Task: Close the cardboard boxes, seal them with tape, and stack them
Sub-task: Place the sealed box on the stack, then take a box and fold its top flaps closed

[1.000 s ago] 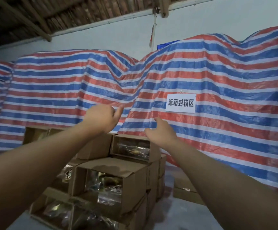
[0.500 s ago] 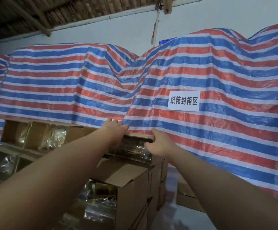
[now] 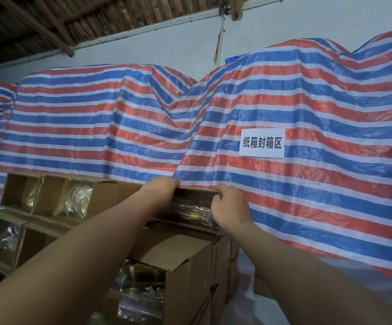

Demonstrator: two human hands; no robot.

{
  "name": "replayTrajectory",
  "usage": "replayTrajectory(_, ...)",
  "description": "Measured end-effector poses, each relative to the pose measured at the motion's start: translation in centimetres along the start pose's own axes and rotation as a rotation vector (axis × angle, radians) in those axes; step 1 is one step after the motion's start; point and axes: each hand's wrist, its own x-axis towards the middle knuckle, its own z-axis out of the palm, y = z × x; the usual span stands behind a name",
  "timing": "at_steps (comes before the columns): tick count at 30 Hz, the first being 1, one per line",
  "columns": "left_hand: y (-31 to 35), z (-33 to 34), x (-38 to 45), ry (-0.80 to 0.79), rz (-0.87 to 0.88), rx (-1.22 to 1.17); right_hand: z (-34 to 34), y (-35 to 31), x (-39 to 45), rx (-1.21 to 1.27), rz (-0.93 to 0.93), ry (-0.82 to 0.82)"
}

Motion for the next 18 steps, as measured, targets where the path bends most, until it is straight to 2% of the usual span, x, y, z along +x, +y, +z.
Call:
replayTrajectory(7, 1.6, -4.2, -0.5, 0.385, -0.100, -0.451, -5.8, -1.0, 2.2, 0.029, 0.102, 0.029)
replayTrajectory(9, 2.7, -6.1, -0.8, 0.436, -0.149, -0.621, -8.4, -1.7, 2.8, 0.074, 0.140, 0.038)
replayTrajectory(11, 4.2, -8.2, -1.1, 0.362, -0.170, -0.801, -11.3, -2.2, 3.2, 0.124, 0.207, 0.045)
replayTrajectory(13, 5.9, -10.6, -1.6, 0.221, -0.186, -0.861, -14.6, -2.6, 3.2, 0.169, 0.306, 0.003)
replayTrajectory(18, 11.1, -16.0, -5.1, -0.165, -0.215, -0.713, -23.6, -2.1, 0.8, 0.134, 0.511, -0.332)
